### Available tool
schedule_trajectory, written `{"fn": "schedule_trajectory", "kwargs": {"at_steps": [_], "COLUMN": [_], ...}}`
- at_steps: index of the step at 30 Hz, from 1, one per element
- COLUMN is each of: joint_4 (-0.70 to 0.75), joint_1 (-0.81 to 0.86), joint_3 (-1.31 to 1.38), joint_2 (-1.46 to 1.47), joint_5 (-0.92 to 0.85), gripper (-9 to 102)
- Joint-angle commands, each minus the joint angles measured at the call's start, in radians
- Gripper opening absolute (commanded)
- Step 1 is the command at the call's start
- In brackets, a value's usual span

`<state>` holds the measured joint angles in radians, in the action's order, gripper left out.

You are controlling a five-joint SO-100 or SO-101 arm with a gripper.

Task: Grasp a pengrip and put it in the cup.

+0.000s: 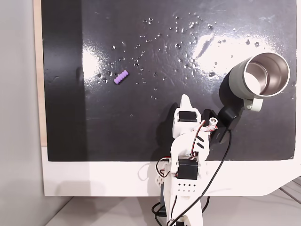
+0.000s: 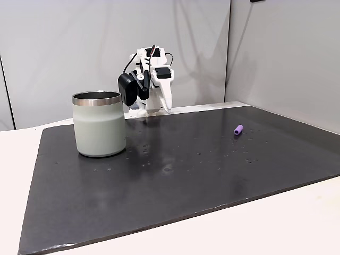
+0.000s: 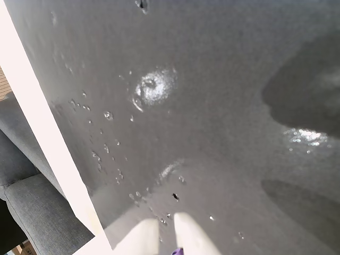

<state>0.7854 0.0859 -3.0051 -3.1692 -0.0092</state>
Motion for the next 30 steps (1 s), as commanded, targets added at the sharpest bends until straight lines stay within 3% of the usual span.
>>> {"fn": "schedule_trajectory", "kwargs": {"at_steps": [1, 17, 23, 30], "joint_4": [-0.043, -0.038, 0.067, 0.089], "joint_1": [-0.028, -0.043, -0.124, -0.201], "joint_3": [0.000, 0.048, 0.287, 0.693], "joint_2": [-0.009, -0.009, 0.037, 0.459], "joint_5": [-0.017, -0.029, -0.067, -0.077], "gripper": [0, 0, 0, 0]}}
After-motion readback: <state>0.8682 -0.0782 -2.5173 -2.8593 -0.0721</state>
